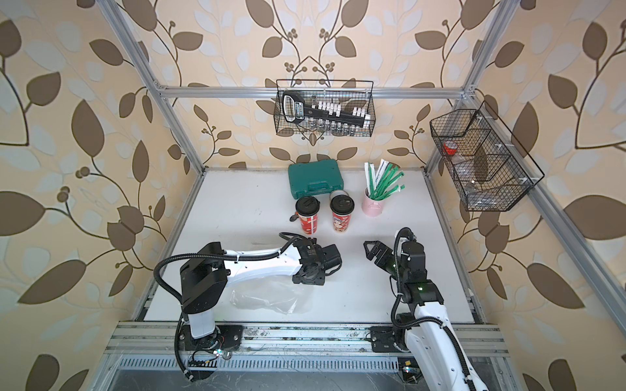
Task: Pack milk tea into plastic carrier bags
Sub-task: Adjust the plastic carrier bag at the center of the board.
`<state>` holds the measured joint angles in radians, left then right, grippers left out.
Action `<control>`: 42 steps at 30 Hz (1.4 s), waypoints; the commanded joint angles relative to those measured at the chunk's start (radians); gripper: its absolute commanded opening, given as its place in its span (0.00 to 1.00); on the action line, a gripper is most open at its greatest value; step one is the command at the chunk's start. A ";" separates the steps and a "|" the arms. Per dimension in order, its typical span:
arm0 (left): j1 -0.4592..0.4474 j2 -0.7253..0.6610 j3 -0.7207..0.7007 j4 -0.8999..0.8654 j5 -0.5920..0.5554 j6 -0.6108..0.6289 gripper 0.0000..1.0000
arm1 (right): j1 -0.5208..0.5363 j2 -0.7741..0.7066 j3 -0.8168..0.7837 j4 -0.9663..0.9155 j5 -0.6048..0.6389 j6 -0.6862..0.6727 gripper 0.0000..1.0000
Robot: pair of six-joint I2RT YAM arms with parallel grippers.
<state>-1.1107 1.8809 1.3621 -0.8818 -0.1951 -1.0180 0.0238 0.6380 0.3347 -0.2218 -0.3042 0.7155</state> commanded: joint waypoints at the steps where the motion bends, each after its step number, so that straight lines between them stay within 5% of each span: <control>1: 0.019 -0.002 0.031 -0.046 -0.057 -0.006 0.59 | -0.003 0.001 -0.017 -0.011 -0.003 -0.017 0.98; 12: 0.028 0.102 0.118 -0.057 -0.044 0.036 0.36 | -0.004 0.014 -0.015 -0.009 -0.011 -0.025 0.98; 23: 0.028 -0.008 0.126 -0.019 0.004 0.091 0.00 | -0.003 0.020 -0.031 0.001 -0.124 -0.037 0.98; 33: 0.030 -0.358 0.072 0.092 0.031 0.102 0.00 | 0.042 0.077 0.101 -0.044 -0.430 -0.074 0.97; 42: 0.046 -0.548 0.034 0.217 0.011 0.097 0.00 | 0.074 0.170 0.470 -0.453 -0.287 -0.261 0.94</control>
<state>-1.0782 1.3788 1.4246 -0.7105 -0.1635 -0.9199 0.0937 0.8127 0.7254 -0.4934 -0.6540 0.5339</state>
